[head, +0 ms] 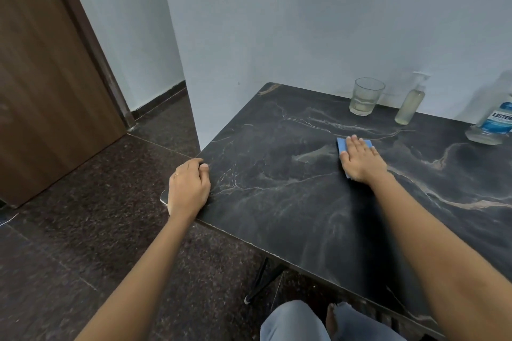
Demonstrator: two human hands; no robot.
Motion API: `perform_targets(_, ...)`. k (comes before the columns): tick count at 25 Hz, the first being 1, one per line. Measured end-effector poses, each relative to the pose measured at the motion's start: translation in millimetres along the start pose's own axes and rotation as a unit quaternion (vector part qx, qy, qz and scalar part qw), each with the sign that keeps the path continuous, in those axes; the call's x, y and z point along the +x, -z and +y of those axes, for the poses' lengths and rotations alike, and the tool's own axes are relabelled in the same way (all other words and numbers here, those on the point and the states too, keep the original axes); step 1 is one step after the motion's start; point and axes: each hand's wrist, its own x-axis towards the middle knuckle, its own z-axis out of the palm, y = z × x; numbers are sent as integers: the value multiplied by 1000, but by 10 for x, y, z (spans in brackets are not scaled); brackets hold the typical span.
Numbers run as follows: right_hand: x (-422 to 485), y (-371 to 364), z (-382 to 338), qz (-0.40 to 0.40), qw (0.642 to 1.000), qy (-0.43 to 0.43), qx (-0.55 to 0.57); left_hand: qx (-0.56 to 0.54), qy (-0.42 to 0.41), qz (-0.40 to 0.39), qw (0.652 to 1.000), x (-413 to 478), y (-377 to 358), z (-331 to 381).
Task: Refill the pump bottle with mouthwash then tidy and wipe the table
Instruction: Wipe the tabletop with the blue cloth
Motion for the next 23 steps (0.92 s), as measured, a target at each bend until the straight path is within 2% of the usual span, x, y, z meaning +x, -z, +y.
perform_targets(5, 465, -71, -787, -10, 999, 45, -6, -13, 6, 10, 1000, 0, -12, -19)
perform_targets(8, 431, -187, -1639, -9, 988, 155, -13, -30, 14, 12, 999, -1, -9, -8)
perform_targets(12, -106, -478, -2655, -22, 941, 335, -40, -117, 38, 60, 991, -18, 64, 10)
perform_targets(16, -746, -556, -2684, -41, 882, 469, -35, -215, 57, 160, 962, -99, 144, -3)
perform_targets(19, -914, -539, -2502, -49, 840, 540, -32, -243, 56, 198, 948, -140, 173, 13)
perform_targets(21, -840, -511, -2487, -63, 825, 561, -21, -202, 54, 195, 958, -117, 161, 29)
perform_targets(23, -635, -468, -2496, -65, 840, 538, -18, -150, 45, 163, 974, -68, 125, 86)
